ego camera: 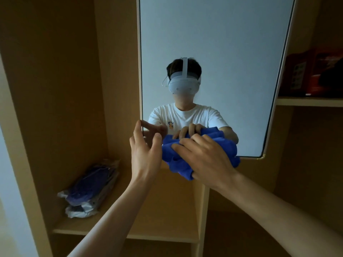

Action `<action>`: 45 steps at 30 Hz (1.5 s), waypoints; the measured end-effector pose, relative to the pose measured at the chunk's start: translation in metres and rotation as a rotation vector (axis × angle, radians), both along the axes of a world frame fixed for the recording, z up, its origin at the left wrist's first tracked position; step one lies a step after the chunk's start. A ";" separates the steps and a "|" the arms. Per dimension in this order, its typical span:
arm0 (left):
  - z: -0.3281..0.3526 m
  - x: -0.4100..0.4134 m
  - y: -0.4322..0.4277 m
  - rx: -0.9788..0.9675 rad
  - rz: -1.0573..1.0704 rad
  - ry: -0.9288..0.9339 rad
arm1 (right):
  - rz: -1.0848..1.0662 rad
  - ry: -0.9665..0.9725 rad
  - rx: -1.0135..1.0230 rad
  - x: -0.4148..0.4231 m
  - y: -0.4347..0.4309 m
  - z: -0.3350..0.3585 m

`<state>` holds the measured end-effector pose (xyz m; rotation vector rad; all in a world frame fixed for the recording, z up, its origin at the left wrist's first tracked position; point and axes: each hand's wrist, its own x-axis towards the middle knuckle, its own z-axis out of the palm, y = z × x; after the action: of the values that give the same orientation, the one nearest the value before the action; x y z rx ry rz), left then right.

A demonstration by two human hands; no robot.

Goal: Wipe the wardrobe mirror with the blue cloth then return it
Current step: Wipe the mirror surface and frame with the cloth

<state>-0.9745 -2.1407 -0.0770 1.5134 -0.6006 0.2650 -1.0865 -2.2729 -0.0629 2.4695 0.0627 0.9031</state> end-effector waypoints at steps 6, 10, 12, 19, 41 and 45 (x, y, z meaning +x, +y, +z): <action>0.000 -0.006 -0.005 0.065 0.019 -0.027 | -0.008 -0.188 -0.004 -0.013 -0.015 0.039; 0.001 -0.008 -0.008 0.079 0.034 -0.025 | -0.052 -0.312 0.005 -0.021 -0.034 0.073; 0.000 -0.010 -0.010 0.089 0.050 -0.032 | -0.040 -0.340 0.031 -0.023 -0.040 0.075; -0.009 -0.011 -0.017 0.093 0.090 -0.063 | 0.038 -0.280 0.055 -0.026 -0.040 0.020; -0.021 -0.014 -0.025 0.159 0.190 -0.139 | -0.006 -0.405 -0.028 -0.058 -0.083 0.045; -0.021 -0.017 -0.027 0.146 0.210 -0.143 | 0.023 -0.291 0.056 -0.062 -0.080 0.007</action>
<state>-0.9916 -2.1682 -0.0984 1.7118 -0.5839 0.5037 -1.1481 -2.3534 -0.0554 2.3646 -0.0352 1.2798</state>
